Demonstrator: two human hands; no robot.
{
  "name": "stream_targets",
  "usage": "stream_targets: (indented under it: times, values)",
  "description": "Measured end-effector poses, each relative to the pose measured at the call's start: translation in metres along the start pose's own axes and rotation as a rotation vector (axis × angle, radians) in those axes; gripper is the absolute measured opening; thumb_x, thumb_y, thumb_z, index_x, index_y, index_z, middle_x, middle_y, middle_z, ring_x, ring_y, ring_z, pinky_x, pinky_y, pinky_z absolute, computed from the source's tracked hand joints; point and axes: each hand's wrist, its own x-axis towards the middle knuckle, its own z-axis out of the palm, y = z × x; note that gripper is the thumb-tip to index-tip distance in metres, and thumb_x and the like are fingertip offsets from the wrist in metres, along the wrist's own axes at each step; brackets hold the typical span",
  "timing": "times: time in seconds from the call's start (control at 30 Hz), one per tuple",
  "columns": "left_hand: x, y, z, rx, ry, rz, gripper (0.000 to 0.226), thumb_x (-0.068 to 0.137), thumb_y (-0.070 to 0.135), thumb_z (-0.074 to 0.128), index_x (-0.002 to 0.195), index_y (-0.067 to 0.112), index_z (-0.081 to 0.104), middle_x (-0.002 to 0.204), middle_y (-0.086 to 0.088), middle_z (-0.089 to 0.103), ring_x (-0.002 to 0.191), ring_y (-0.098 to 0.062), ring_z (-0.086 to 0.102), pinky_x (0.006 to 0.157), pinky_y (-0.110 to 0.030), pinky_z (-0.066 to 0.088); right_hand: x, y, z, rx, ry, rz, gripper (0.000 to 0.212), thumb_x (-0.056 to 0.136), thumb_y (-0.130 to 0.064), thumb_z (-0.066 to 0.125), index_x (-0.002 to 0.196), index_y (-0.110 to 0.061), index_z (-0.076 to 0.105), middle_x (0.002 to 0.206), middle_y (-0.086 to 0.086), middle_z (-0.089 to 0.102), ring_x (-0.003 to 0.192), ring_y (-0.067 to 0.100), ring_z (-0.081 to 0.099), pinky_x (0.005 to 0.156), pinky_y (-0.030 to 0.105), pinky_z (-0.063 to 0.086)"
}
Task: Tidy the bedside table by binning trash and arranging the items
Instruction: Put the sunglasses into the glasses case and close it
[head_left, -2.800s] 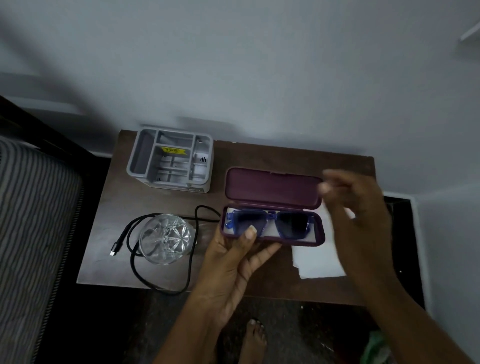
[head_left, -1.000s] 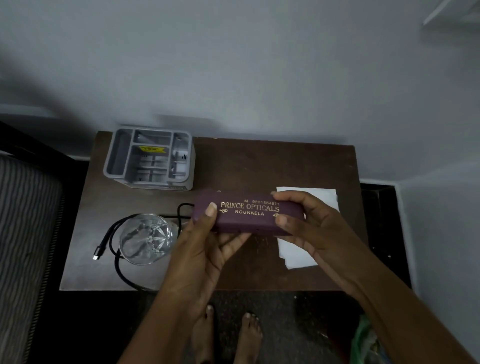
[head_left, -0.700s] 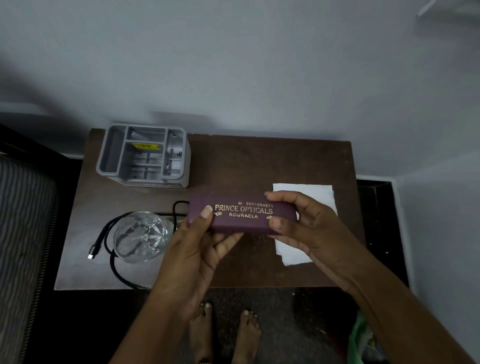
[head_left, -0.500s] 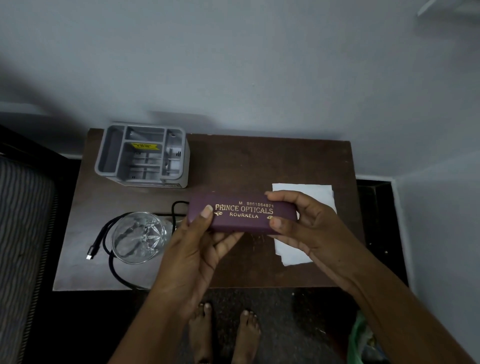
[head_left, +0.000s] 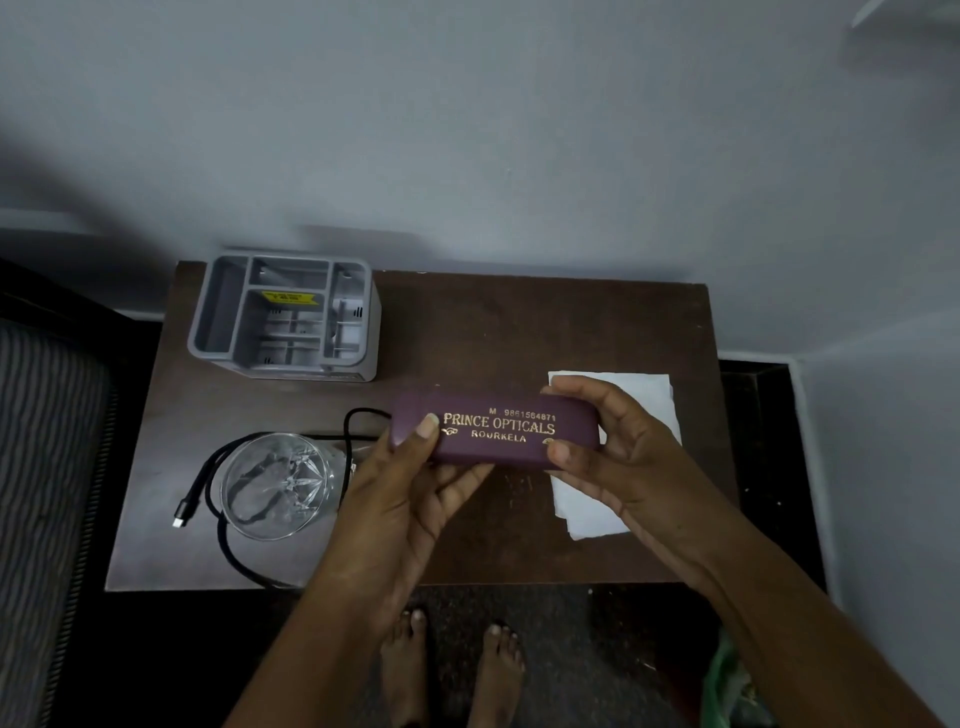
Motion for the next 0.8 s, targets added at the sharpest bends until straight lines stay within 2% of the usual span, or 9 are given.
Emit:
stream_targets:
  times: [0.1,0.2,0.3,0.37,0.43,0.53,0.6,0.67,0.8]
  values:
    - [0.018,-0.008,0.0,0.15,0.063,0.036,0.04,0.083,0.017,0.058,0.122,0.007,0.056,0.119,-0.012,0.066,0.112,-0.023,0.062,0.087,-0.029,0.055,0.008,0.004,-0.011,-0.096,0.1,-0.018,0.049,0.063,-0.026,0.069,0.111,-0.029,0.055,0.116,-0.007,0.057,0.109,0.017,0.059,0.077,0.022,0.056]
    - [0.044,-0.015,0.008,0.328,0.122,0.079,0.041,0.087,0.007,0.058,0.128,0.009,0.052,0.119,-0.009,0.064,0.11,-0.021,0.062,0.081,-0.022,0.056,0.024,0.007,-0.026,-0.275,0.181,-0.033,0.05,0.069,-0.024,0.07,0.114,-0.032,0.049,0.111,-0.015,0.052,0.101,0.012,0.057,0.066,0.01,0.053]
    - [0.073,-0.018,0.021,0.454,0.094,0.123,0.052,0.086,0.005,0.06,0.133,0.018,0.044,0.118,0.001,0.06,0.107,-0.013,0.06,0.087,-0.027,0.055,0.044,0.011,-0.045,-0.396,0.208,-0.05,0.062,0.074,-0.015,0.073,0.125,-0.032,0.044,0.12,-0.01,0.048,0.104,0.011,0.054,0.064,0.006,0.051]
    - [0.093,-0.022,0.027,0.59,0.043,0.173,0.062,0.082,0.004,0.065,0.137,0.015,0.041,0.124,-0.003,0.058,0.111,-0.015,0.058,0.095,-0.032,0.051,0.058,0.009,-0.057,-0.487,0.225,-0.087,0.065,0.075,-0.013,0.074,0.13,-0.029,0.043,0.123,-0.008,0.046,0.107,0.01,0.052,0.064,0.005,0.05]
    - [0.111,-0.024,0.029,0.711,0.012,0.226,0.07,0.077,0.001,0.07,0.139,0.011,0.039,0.124,-0.003,0.057,0.112,-0.016,0.057,0.095,-0.029,0.05,0.072,0.006,-0.067,-0.524,0.229,-0.136,0.066,0.076,-0.011,0.073,0.132,-0.026,0.042,0.123,-0.008,0.046,0.106,0.007,0.051,0.065,0.003,0.048]
    - [0.135,-0.027,0.028,0.868,0.039,0.309,0.068,0.073,0.005,0.076,0.133,0.014,0.046,0.119,-0.001,0.059,0.105,-0.015,0.058,0.092,-0.029,0.05,0.094,0.005,-0.082,-0.522,0.215,-0.174,0.067,0.074,-0.006,0.075,0.131,-0.023,0.045,0.125,-0.002,0.051,0.113,0.014,0.053,0.078,0.015,0.052]
    - [0.148,-0.028,0.028,0.941,0.066,0.368,0.065,0.071,0.008,0.078,0.129,0.016,0.05,0.115,0.001,0.061,0.1,-0.014,0.058,0.087,-0.023,0.049,0.106,0.004,-0.09,-0.546,0.21,-0.205,0.064,0.071,-0.004,0.076,0.126,-0.023,0.048,0.119,-0.003,0.054,0.111,0.016,0.055,0.086,0.024,0.052]
    - [0.157,-0.029,0.03,1.0,0.092,0.445,0.062,0.07,0.011,0.08,0.126,0.016,0.053,0.111,0.003,0.059,0.099,-0.014,0.058,0.081,-0.014,0.046,0.115,0.003,-0.096,-0.561,0.194,-0.224,0.062,0.071,-0.005,0.076,0.123,-0.023,0.05,0.113,-0.006,0.055,0.108,0.015,0.056,0.084,0.021,0.052]
    - [0.162,-0.033,0.031,1.118,0.144,0.504,0.061,0.07,0.018,0.08,0.126,0.016,0.055,0.116,0.0,0.048,0.105,-0.017,0.054,0.087,-0.021,0.04,0.124,0.005,-0.107,-0.644,0.157,-0.238,0.06,0.073,-0.008,0.075,0.126,-0.021,0.048,0.12,-0.001,0.051,0.111,0.014,0.053,0.081,0.017,0.051]
